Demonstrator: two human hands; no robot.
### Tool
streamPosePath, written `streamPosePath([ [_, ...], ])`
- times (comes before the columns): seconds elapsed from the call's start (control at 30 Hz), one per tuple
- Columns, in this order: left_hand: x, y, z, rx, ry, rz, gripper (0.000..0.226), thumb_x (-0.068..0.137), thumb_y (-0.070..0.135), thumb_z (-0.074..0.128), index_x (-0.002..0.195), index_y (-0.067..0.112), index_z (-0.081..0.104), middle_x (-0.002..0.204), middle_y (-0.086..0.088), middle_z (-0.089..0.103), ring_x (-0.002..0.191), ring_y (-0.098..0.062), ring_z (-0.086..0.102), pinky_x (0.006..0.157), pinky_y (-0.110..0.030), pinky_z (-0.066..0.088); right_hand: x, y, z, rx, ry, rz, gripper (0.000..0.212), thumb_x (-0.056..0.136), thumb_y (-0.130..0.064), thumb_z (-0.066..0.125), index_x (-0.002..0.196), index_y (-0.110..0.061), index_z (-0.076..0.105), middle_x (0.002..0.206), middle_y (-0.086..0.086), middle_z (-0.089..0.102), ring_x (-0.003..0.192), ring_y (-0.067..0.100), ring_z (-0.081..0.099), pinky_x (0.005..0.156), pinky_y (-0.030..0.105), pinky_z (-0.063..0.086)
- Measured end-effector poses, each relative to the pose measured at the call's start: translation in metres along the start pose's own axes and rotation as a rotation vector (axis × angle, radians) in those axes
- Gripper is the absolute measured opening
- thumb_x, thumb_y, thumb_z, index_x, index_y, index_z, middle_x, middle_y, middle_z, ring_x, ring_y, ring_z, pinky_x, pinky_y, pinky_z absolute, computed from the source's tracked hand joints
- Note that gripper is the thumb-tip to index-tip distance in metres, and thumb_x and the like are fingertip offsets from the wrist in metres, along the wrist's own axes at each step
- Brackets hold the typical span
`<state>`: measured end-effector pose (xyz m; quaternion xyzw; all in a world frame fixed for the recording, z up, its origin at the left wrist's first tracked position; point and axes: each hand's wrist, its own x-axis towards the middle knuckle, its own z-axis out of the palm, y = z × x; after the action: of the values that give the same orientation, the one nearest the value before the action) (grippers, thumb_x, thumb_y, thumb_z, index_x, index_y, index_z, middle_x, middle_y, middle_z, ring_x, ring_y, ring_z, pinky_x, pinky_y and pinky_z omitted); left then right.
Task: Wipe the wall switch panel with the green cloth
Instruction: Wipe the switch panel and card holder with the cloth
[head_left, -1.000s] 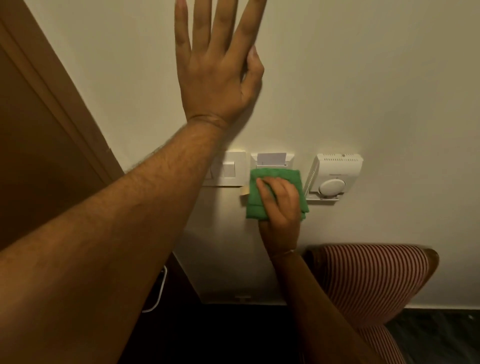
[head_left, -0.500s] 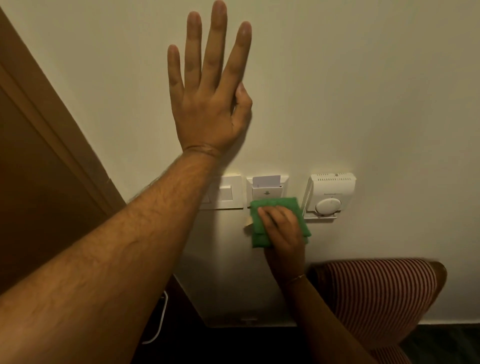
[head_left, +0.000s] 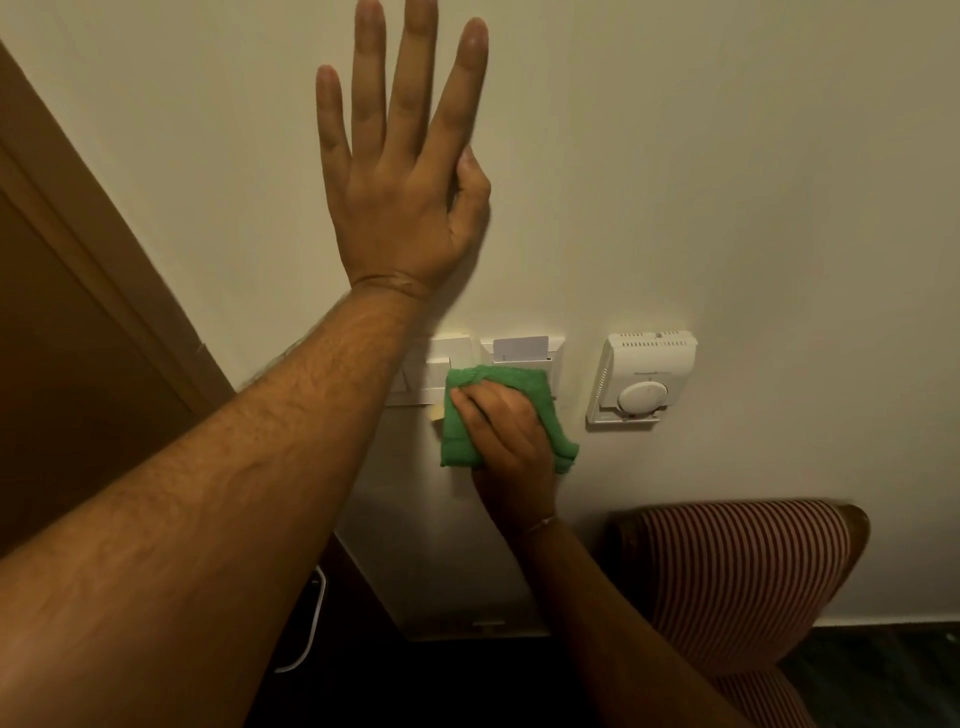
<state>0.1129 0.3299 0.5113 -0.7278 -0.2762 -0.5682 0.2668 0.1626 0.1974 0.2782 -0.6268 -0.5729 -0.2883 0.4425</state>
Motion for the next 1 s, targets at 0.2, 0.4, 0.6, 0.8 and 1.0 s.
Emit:
streamPosePath([
  [0.2,-0.002,0.005,-0.003,0.029,-0.004,-0.003,0.059,0.105,0.028,0.057,0.161,0.015,0.049,0.164,-0.023,0.045,0.152,-0.047,0.039,0.125,-0.067,0.024,-0.039,0.034,-0.028,0.053,-0.085,0.25,0.049,0.097,-0.008,0.06,0.145,-0.014,0.057,0.145,0.005,0.056,0.138,0.03,0.053,0.111,0.063,0.051],
  [0.4,0.0,0.005,-0.007,0.026,-0.044,0.004,0.064,0.104,0.027,0.056,0.166,0.016,0.041,0.168,-0.022,0.038,0.156,-0.048,0.031,0.127,-0.068,0.021,-0.028,0.025,-0.065,0.2,-0.086,0.223,0.054,0.094,0.003,0.064,0.146,-0.013,0.06,0.153,0.006,0.053,0.149,0.028,0.047,0.123,0.053,0.043],
  [0.6,0.006,0.005,-0.026,-0.058,-0.124,0.038,0.079,0.101,0.022,0.065,0.171,0.021,0.028,0.176,-0.015,0.022,0.163,-0.04,0.014,0.131,-0.063,0.009,0.065,0.021,-0.155,0.168,0.064,0.014,0.043,0.098,-0.005,0.073,0.141,-0.005,0.065,0.154,0.018,0.054,0.152,0.039,0.043,0.13,0.042,0.033],
  [0.8,0.003,0.017,-0.042,-0.08,-0.252,-0.023,0.084,0.105,0.024,0.059,0.174,0.026,0.012,0.18,-0.007,0.002,0.165,-0.027,-0.009,0.132,-0.057,0.0,0.169,0.037,-0.237,0.043,0.266,-0.181,0.041,0.102,-0.007,0.073,0.143,-0.008,0.065,0.157,0.019,0.051,0.155,0.042,0.038,0.128,0.054,0.036],
  [1.0,-0.085,0.098,-0.058,-0.212,-0.409,-0.24,0.074,0.108,0.034,0.037,0.174,0.02,0.007,0.18,-0.006,-0.005,0.166,-0.027,-0.003,0.133,-0.057,0.008,0.114,0.076,-0.241,0.01,0.049,-0.033,0.061,0.095,0.008,0.07,0.15,-0.016,0.058,0.165,0.011,0.042,0.161,0.034,0.027,0.132,0.046,0.031],
])
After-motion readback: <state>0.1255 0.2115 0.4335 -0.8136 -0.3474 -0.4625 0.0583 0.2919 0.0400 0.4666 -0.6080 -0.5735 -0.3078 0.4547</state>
